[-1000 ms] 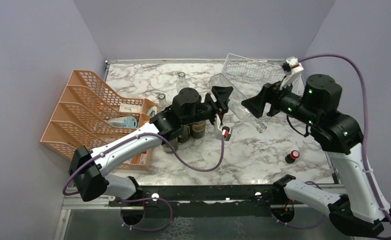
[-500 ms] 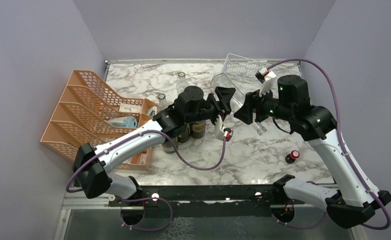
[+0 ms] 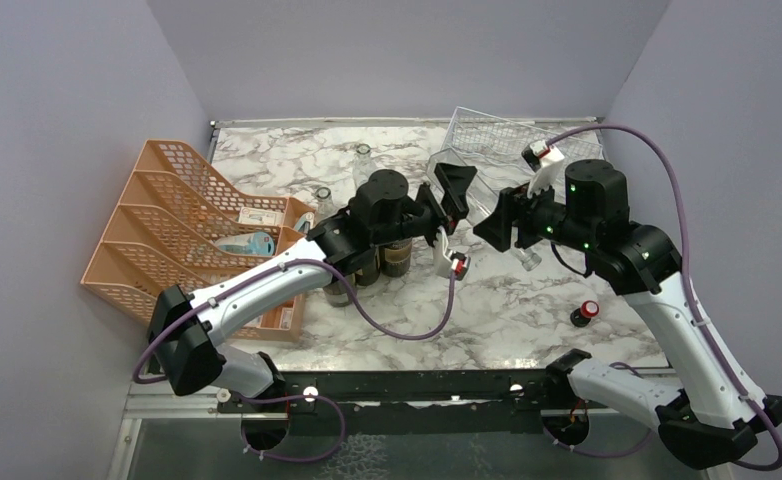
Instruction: Put the wine bottle on the wine rack
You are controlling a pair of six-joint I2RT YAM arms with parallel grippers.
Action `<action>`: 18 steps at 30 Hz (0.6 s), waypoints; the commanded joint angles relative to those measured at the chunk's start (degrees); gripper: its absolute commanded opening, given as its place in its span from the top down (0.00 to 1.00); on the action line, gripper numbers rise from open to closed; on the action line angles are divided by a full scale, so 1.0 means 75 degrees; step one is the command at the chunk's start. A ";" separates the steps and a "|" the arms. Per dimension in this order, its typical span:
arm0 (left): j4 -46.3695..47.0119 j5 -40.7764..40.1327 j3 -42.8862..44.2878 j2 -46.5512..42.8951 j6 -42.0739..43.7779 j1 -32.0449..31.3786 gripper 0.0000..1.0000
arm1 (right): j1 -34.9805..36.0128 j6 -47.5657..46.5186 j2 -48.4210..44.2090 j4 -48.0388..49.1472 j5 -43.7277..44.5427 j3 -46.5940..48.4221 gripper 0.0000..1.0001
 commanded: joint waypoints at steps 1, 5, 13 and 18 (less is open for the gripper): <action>0.1734 0.0359 -0.0553 -0.0659 -0.1133 -0.0024 0.01 | 0.0031 0.0377 -0.0352 0.0666 0.1235 0.0205 0.99; 0.2176 0.0281 -0.0487 -0.0876 -0.2776 -0.0037 0.01 | 0.0025 0.0720 -0.0455 0.0787 0.1870 -0.0022 0.99; 0.3527 -0.1600 -0.1227 -0.1830 -0.7880 -0.0034 0.01 | 0.0028 0.1244 -0.0740 0.1633 0.2118 -0.1527 0.99; 0.3073 -0.2993 -0.1543 -0.2663 -1.0875 -0.0027 0.01 | 0.0031 0.1156 -0.0703 0.2010 0.1627 -0.2391 0.99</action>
